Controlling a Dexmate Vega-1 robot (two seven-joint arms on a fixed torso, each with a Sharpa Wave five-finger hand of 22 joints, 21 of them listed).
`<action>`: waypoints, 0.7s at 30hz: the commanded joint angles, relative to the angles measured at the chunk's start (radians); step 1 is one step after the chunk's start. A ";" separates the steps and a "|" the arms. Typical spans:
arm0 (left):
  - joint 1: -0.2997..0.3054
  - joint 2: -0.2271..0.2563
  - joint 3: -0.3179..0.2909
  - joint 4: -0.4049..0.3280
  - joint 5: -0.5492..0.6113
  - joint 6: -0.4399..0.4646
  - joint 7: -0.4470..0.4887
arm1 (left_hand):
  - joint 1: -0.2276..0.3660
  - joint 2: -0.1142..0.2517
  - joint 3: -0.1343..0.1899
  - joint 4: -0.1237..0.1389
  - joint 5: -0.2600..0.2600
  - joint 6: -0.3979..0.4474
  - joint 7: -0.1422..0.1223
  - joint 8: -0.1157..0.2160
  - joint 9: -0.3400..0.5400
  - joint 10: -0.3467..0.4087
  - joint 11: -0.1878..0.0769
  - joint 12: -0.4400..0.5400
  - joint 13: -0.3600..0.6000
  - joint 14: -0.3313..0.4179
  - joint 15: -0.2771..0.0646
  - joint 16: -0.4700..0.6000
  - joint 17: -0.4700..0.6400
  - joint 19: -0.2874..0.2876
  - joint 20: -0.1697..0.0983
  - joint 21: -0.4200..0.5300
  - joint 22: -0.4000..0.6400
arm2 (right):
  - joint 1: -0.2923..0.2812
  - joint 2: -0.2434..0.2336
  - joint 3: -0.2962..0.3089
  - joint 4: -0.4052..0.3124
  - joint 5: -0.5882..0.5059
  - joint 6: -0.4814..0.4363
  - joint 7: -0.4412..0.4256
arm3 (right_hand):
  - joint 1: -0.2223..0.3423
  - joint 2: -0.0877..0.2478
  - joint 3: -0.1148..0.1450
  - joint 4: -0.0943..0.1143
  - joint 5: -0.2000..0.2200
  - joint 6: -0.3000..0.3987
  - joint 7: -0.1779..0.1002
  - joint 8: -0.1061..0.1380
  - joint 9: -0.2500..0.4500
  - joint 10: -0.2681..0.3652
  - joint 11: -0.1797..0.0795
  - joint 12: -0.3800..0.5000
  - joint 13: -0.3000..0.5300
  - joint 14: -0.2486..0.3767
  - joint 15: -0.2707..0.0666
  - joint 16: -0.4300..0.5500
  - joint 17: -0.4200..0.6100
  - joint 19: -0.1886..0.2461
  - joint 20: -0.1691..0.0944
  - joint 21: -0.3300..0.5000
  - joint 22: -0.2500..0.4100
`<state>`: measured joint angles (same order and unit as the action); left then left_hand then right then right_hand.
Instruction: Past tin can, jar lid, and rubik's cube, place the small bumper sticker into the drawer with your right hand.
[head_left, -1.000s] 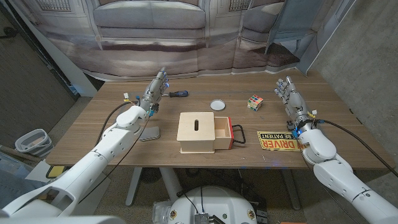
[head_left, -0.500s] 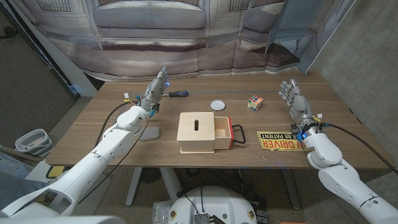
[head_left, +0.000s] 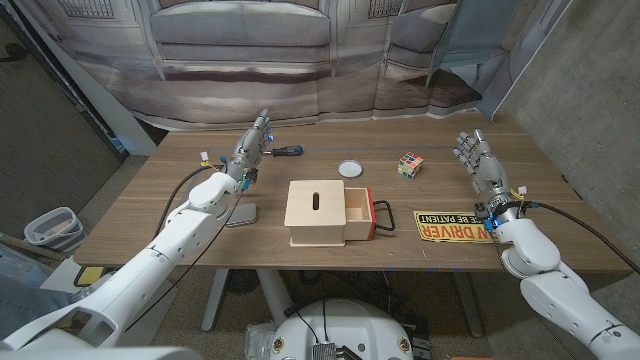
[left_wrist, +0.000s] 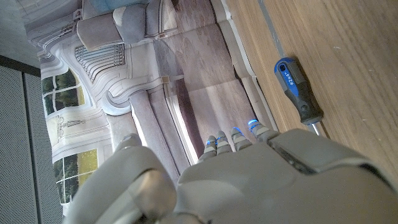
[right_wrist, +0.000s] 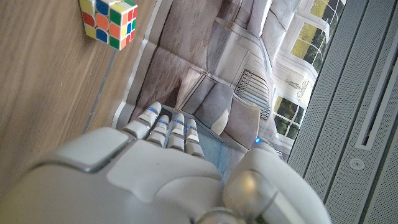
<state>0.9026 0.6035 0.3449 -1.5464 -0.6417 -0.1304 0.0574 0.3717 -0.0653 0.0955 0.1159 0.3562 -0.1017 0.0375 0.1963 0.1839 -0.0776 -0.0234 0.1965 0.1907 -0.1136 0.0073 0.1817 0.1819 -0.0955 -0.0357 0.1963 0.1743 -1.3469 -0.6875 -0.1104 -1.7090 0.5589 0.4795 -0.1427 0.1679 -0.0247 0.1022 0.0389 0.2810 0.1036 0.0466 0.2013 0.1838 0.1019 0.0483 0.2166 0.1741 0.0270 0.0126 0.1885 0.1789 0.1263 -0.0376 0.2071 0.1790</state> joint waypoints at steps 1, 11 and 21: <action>0.000 0.001 -0.003 0.011 -0.007 -0.014 -0.015 | 0.002 0.008 -0.006 0.003 0.008 0.004 -0.001 0.002 0.001 -0.001 -0.002 0.005 -0.001 0.000 0.002 0.006 0.001 0.004 -0.034 0.005 0.006 | -0.038 0.008 0.023 -0.018 -0.018 0.011 -0.015 | 0.007 -0.002 -0.002 -0.006 0.000 0.009 -0.003 0.001 0.004 0.006 0.000 -0.005 0.006 0.009 0.000 0.003 0.006 0.011 -0.040 0.005 0.004; -0.006 -0.002 -0.004 0.016 -0.008 -0.025 -0.024 | 0.003 0.009 -0.008 0.003 0.009 0.003 0.000 0.001 0.001 -0.001 -0.003 0.004 -0.002 0.000 0.001 0.006 0.001 0.003 -0.034 0.004 0.006 | -0.077 0.015 0.044 -0.034 -0.038 0.023 -0.033 | 0.009 -0.001 -0.004 -0.008 0.000 0.010 -0.006 0.000 0.004 0.015 -0.002 -0.003 0.006 0.022 -0.008 0.006 0.006 0.028 -0.043 0.009 0.004; -0.003 -0.004 -0.001 0.009 -0.006 -0.021 -0.015 | 0.003 0.010 -0.009 0.002 0.010 0.004 0.000 0.001 0.001 0.001 0.001 0.005 -0.003 0.000 0.001 0.006 0.001 0.003 -0.033 0.004 0.006 | -0.099 0.020 0.060 -0.036 -0.040 0.035 -0.024 | 0.010 -0.001 -0.005 -0.009 0.000 0.014 -0.007 0.001 0.004 0.019 -0.001 -0.002 0.006 0.030 -0.009 0.007 0.006 0.034 -0.045 0.009 0.004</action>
<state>0.8989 0.6040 0.3423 -1.5347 -0.6477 -0.1471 0.0389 0.3717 -0.0653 0.0920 0.1130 0.3562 -0.1017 0.0375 0.1963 0.1838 -0.0776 -0.0234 0.1965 0.1858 -0.1136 0.0072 0.1817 0.1819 -0.0955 -0.0357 0.1963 0.1743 -1.4152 -0.6732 -0.0700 -1.7374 0.5262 0.5049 -0.1686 0.1679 -0.0247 0.0980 0.0348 0.2812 0.1092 0.0410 0.2013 0.1837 0.1146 0.0464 0.2166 0.1741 0.0449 0.0018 0.1885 0.1789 0.1475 -0.0375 0.2111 0.1789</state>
